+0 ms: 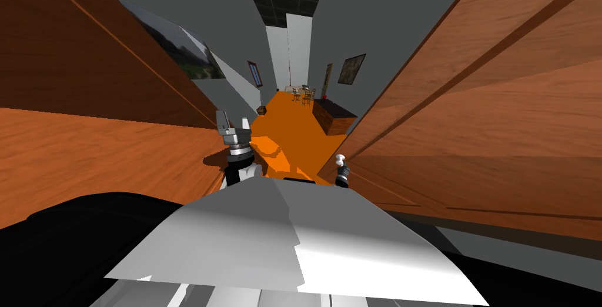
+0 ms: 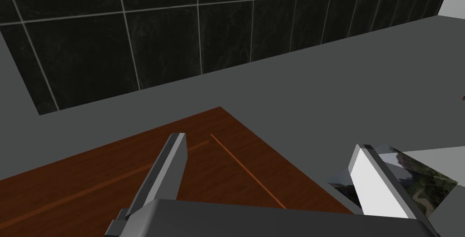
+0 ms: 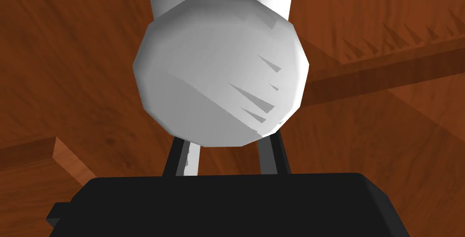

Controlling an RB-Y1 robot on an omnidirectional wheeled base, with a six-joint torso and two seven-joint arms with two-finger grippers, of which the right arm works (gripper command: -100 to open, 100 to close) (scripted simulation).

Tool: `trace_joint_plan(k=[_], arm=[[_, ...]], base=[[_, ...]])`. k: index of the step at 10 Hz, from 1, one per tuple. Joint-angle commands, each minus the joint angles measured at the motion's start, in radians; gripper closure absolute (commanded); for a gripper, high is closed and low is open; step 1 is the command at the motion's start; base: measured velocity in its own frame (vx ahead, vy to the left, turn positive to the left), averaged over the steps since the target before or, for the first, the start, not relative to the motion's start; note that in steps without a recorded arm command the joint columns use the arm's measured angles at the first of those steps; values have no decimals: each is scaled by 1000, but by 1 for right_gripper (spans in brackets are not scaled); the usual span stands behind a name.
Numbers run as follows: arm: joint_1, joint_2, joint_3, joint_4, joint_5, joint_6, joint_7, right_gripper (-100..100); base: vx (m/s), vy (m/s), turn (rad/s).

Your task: Push the door open

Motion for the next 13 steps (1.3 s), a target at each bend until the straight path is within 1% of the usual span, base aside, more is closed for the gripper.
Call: trace_joint_plan(k=[1,2,3,4,5,6,7,8,9,10,11,12,13], arm=[[-19,-2,4,-6,-14,-13,-36,100],[-27,-3,9,1,-39,-12,-73,100],[-27,-3,9,1,-39,-12,-77,100],[-35,-3,14,8,-63,-12,-119,100],[-44,-3,19,14,-87,-11,-145,100],[-44,-3,19,14,-87,-11,-160,100],[-52,-3,24,21,-111,-11,-197,100],[-52,-3,24,21,-111,-11,-201,100],[-60,-3,29,27,-134,-10,-243,100],[-67,-3,33,33,-157,-10,-269,100],[-67,-3,33,33,-157,-10,-284,100],[-75,-3,38,40,-180,-9,-318,100],[-75,-3,38,40,-180,-9,-326,100]], base=[[46,-15,3],[42,-12,9],[35,-8,5],[39,-12,-1],[65,-21,-13],[49,-13,10],[41,-12,13],[33,-10,3],[38,-9,-4],[48,-7,0],[37,-9,4],[41,-15,-1],[38,-13,0]])
